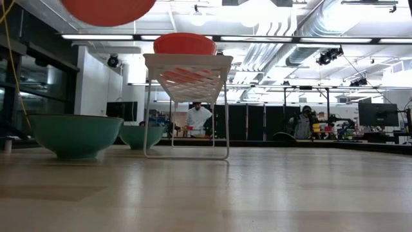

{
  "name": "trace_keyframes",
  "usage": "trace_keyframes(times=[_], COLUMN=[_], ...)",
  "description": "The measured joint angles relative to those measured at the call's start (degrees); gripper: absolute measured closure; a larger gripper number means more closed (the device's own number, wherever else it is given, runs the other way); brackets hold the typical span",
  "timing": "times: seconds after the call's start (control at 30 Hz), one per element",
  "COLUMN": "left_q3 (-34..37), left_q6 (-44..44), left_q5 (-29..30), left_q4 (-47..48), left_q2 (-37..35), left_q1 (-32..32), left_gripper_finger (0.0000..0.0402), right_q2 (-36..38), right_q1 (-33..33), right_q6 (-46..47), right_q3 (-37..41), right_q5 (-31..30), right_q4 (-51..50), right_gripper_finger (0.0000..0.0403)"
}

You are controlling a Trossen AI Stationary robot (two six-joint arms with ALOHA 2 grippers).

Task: Pick & Place Mini bowls
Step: Stack the orange bowl on the orange bowls on the shelf

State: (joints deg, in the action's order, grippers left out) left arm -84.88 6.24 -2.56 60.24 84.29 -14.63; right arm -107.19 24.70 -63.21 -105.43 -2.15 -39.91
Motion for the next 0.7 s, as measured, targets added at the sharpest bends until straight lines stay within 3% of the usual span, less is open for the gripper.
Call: trace_keyframes(times=[0.3, 0.5, 0.7], left_q3=[0.0, 0.2, -3.5], left_q6=[-2.6, -4.3, -5.2], left_q5=[0.1, -0.1, 1.4], left_q4=[5.9, 8.5, 13.1], left_q2=[3.2, 5.7, 8.7], left_q1=[0.0, 0.0, -0.8], left_gripper_finger=[0.0401, 0.0401, 0.0401], right_q2=[-0.9, -0.9, -0.9], right_q1=[-0.3, 0.3, -0.3], right_q6=[-11.5, -18.8, -22.3], right_q3=[6.2, 12.6, 17.4], right_q5=[-1.4, -7.0, -7.2], right_q4=[9.1, 17.1, 25.6], right_gripper_finger=[0.0261, 0.0261, 0.0261])
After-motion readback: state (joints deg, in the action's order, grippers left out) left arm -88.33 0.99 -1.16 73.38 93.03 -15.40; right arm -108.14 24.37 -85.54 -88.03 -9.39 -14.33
